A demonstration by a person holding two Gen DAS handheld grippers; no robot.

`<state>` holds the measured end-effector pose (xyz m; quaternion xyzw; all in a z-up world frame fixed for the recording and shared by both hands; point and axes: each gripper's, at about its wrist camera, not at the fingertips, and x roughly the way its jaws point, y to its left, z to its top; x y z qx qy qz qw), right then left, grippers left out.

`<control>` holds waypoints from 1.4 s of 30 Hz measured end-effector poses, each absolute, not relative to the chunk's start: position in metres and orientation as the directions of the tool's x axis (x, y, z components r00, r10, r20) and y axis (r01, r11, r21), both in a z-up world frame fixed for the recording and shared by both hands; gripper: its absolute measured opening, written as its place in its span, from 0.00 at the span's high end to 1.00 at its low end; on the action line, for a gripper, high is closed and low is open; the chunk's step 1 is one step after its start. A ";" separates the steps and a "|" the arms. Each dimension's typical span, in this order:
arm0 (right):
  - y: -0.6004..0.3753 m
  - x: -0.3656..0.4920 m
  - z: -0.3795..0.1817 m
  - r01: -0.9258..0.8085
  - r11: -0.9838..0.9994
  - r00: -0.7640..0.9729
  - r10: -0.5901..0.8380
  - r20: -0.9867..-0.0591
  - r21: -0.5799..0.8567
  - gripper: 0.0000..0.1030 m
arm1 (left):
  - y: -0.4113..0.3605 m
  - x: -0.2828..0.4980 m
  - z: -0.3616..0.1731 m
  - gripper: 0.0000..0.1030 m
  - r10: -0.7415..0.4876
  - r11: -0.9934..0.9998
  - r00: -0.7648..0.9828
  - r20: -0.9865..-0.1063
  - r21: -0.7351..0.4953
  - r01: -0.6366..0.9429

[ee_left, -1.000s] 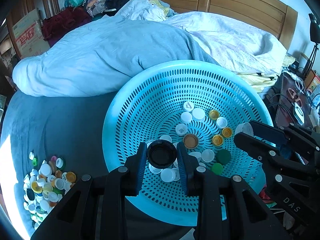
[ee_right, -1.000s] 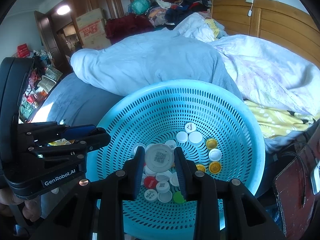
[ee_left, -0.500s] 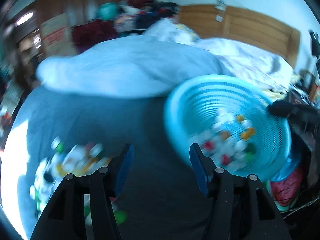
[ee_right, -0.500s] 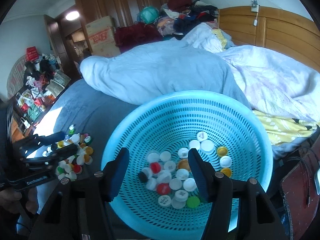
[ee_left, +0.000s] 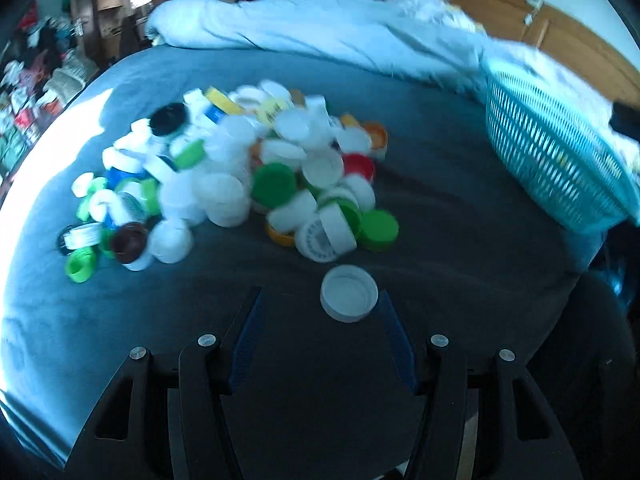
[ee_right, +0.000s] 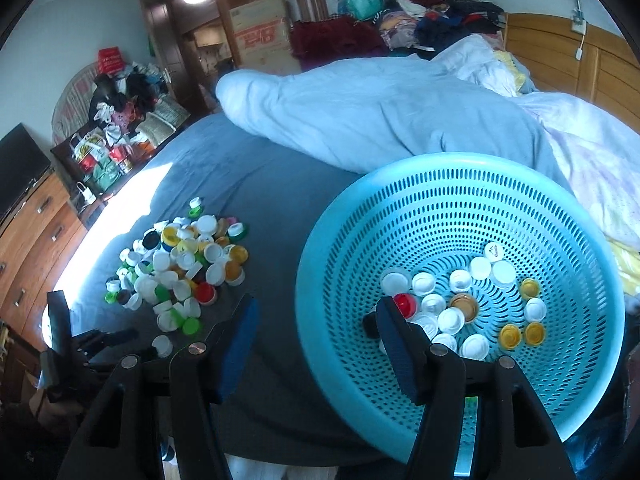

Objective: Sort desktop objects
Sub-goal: 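Grasp a white cap with the left gripper while the right grasps a green cap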

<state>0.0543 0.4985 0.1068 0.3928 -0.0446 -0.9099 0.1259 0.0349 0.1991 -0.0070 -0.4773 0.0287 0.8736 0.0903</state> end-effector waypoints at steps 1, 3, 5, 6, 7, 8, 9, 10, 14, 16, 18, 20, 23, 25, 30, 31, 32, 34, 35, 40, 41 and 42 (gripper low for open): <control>0.497 0.054 0.105 0.193 -0.965 -0.655 -0.263 -0.708 0.180 0.36 | 0.202 0.032 -0.012 0.49 0.126 -0.982 -0.527 -0.841 -0.029 -0.188; 0.493 0.054 0.102 0.195 -0.964 -0.647 -0.265 -0.715 0.181 0.36 | 0.205 0.032 -0.014 0.49 0.115 -0.980 -0.538 -0.835 -0.007 -0.197; 0.487 0.054 0.101 0.209 -0.960 -0.639 -0.278 -0.717 0.186 0.36 | 0.208 0.029 -0.014 0.57 0.100 -0.979 -0.540 -0.836 0.015 -0.204; 0.481 0.053 0.101 0.226 -0.956 -0.633 -0.290 -0.718 0.187 0.36 | 0.207 0.028 -0.012 0.74 0.096 -0.980 -0.545 -0.833 0.017 -0.199; 0.475 0.053 0.100 0.243 -0.952 -0.629 -0.299 -0.718 0.184 0.36 | 0.204 0.028 -0.012 0.74 0.100 -0.980 -0.540 -0.835 0.010 -0.198; 0.468 0.052 0.100 0.260 -0.949 -0.624 -0.308 -0.718 0.181 0.36 | 0.201 0.030 -0.010 0.74 0.111 -0.981 -0.541 -0.834 -0.005 -0.193; 0.457 0.052 0.098 0.288 -0.941 -0.614 -0.325 -0.720 0.179 0.36 | 0.195 0.034 -0.007 0.74 0.116 -0.983 -0.547 -0.829 -0.016 -0.184; 0.448 0.051 0.095 0.310 -0.934 -0.604 -0.338 -0.722 0.178 0.36 | 0.193 0.037 -0.006 0.74 0.113 -0.984 -0.554 -0.825 -0.015 -0.177; 0.397 0.044 0.067 0.422 -0.883 -0.519 -0.423 -0.743 0.208 0.36 | 0.169 0.045 0.008 0.74 0.099 -0.992 -0.591 -0.801 -0.036 -0.117; 0.367 0.037 0.043 0.477 -0.847 -0.452 -0.466 -0.760 0.236 0.37 | 0.151 0.045 0.013 0.74 0.079 -0.996 -0.608 -0.790 -0.046 -0.070; 0.345 0.029 0.021 0.502 -0.824 -0.398 -0.488 -0.777 0.261 0.38 | 0.136 0.045 0.015 0.74 0.061 -0.998 -0.619 -0.783 -0.054 -0.029; 0.328 0.020 0.001 0.508 -0.815 -0.364 -0.497 -0.787 0.279 0.49 | 0.126 0.044 0.014 0.74 0.046 -0.998 -0.624 -0.780 -0.060 0.001; 0.310 0.008 -0.020 0.506 -0.821 -0.353 -0.476 -0.806 0.263 0.56 | 0.111 0.041 0.009 0.74 0.043 -0.996 -0.618 -0.785 -0.083 0.037; 0.300 0.001 -0.032 0.508 -0.825 -0.333 -0.455 -0.826 0.250 0.57 | 0.106 0.042 0.005 0.74 0.047 -0.994 -0.615 -0.787 -0.096 0.048; 0.289 -0.006 -0.042 0.510 -0.839 -0.348 -0.403 -0.846 0.190 0.59 | 0.094 0.040 -0.001 0.74 0.066 -0.989 -0.607 -0.792 -0.133 0.066; 0.286 -0.007 -0.042 0.511 -0.840 -0.352 -0.396 -0.848 0.180 0.59 | 0.090 0.043 -0.002 0.74 0.070 -0.987 -0.605 -0.793 -0.142 0.071; 0.283 -0.007 -0.042 0.516 -0.841 -0.356 -0.384 -0.852 0.163 0.65 | 0.088 0.042 -0.003 0.74 0.072 -0.986 -0.601 -0.796 -0.148 0.079; 0.280 -0.007 -0.041 0.517 -0.846 -0.366 -0.357 -0.859 0.132 0.68 | 0.085 0.041 -0.004 0.74 0.069 -0.985 -0.600 -0.797 -0.150 0.087; 0.280 -0.006 -0.041 0.510 -0.850 -0.365 -0.352 -0.862 0.132 0.69 | 0.084 0.040 -0.003 0.74 0.069 -0.984 -0.602 -0.795 -0.153 0.089; 0.286 -0.001 -0.020 0.464 -0.874 -0.391 -0.345 -0.853 0.141 0.69 | 0.079 0.041 0.003 0.74 0.065 -0.981 -0.609 -0.790 -0.163 0.107; 0.287 0.001 -0.011 0.460 -0.877 -0.406 -0.348 -0.845 0.140 0.69 | 0.078 0.041 0.006 0.74 0.057 -0.981 -0.611 -0.789 -0.158 0.113; 0.287 0.003 -0.002 0.458 -0.878 -0.419 -0.353 -0.837 0.141 0.69 | 0.078 0.042 0.009 0.74 0.045 -0.982 -0.617 -0.786 -0.147 0.116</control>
